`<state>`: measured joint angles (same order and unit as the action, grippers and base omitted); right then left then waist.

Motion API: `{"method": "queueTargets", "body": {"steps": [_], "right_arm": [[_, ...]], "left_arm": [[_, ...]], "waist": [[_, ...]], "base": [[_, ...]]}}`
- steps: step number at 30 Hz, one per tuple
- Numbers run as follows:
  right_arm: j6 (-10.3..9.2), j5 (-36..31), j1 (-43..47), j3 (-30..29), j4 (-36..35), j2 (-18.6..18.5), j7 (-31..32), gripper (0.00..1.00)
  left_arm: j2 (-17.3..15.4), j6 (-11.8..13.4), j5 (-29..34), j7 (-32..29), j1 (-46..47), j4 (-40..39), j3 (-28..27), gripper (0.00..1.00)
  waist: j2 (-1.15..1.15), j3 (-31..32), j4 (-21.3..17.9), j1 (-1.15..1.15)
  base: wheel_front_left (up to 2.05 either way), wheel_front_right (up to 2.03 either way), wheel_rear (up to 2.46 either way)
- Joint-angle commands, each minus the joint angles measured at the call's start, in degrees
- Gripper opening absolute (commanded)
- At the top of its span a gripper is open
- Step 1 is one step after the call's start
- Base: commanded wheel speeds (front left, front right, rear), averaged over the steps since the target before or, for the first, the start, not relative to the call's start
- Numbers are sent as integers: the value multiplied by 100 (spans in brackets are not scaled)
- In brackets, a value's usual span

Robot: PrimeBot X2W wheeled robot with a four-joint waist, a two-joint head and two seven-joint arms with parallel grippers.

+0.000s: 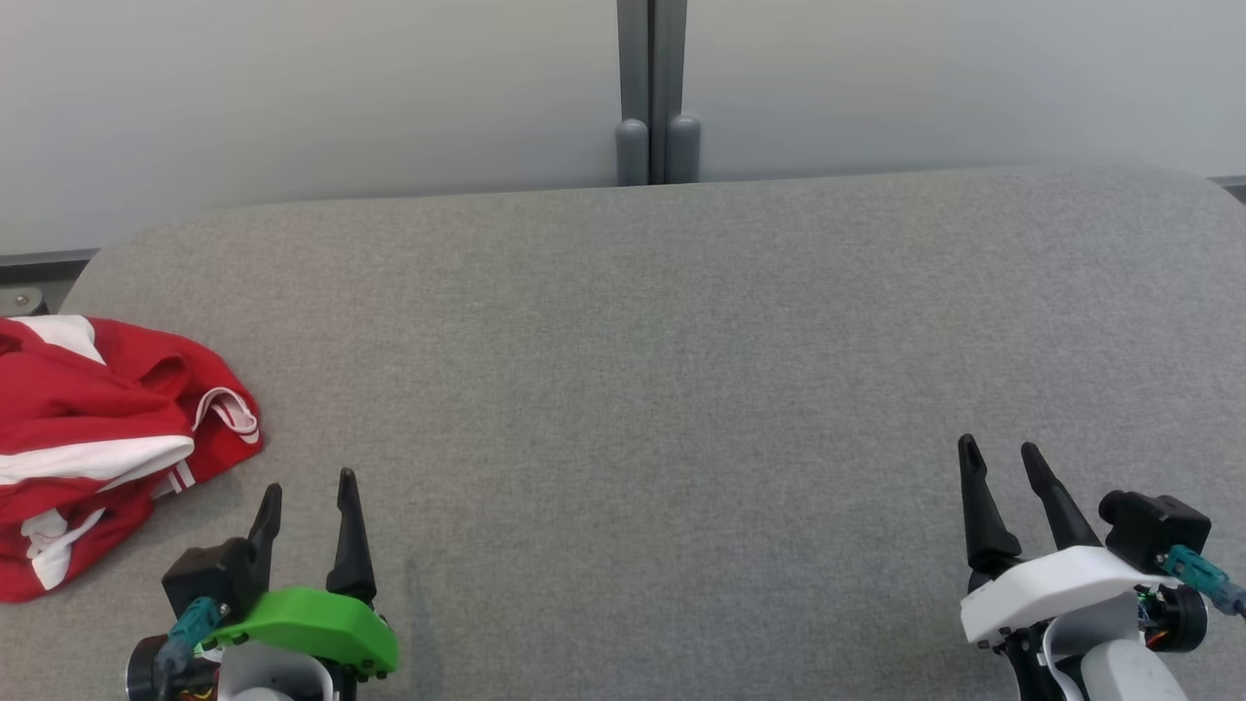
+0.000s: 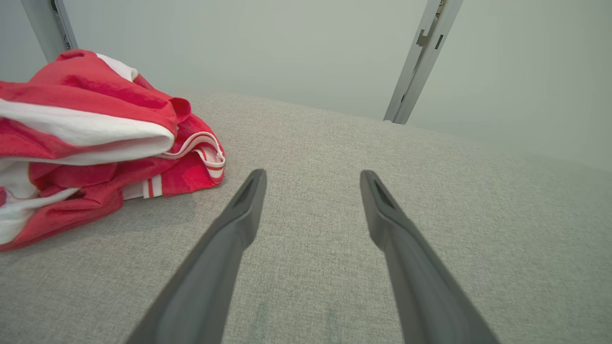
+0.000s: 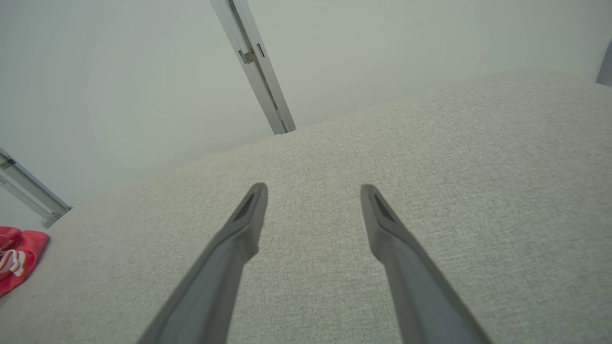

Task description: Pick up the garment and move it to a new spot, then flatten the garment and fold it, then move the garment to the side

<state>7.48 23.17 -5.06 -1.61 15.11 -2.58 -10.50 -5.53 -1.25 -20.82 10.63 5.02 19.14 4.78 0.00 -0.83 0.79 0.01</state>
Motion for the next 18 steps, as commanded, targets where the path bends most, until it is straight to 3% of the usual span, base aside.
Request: {"method": "queueTargets", "body": {"steps": [1,18], "right_arm": [[2,-156,40,3,-12,-28,-61,100],[2,-908,-27,-56,-64,-37,-266,100]], "left_arm": [[9,-20,165,49,-64,-22,3,100],[46,-38,1004,250,-67,-24,-57,100]], "waist": [[0,1,2,0],[0,3,17,0]], "base": [[0,0,0],[0,0,0]]}}
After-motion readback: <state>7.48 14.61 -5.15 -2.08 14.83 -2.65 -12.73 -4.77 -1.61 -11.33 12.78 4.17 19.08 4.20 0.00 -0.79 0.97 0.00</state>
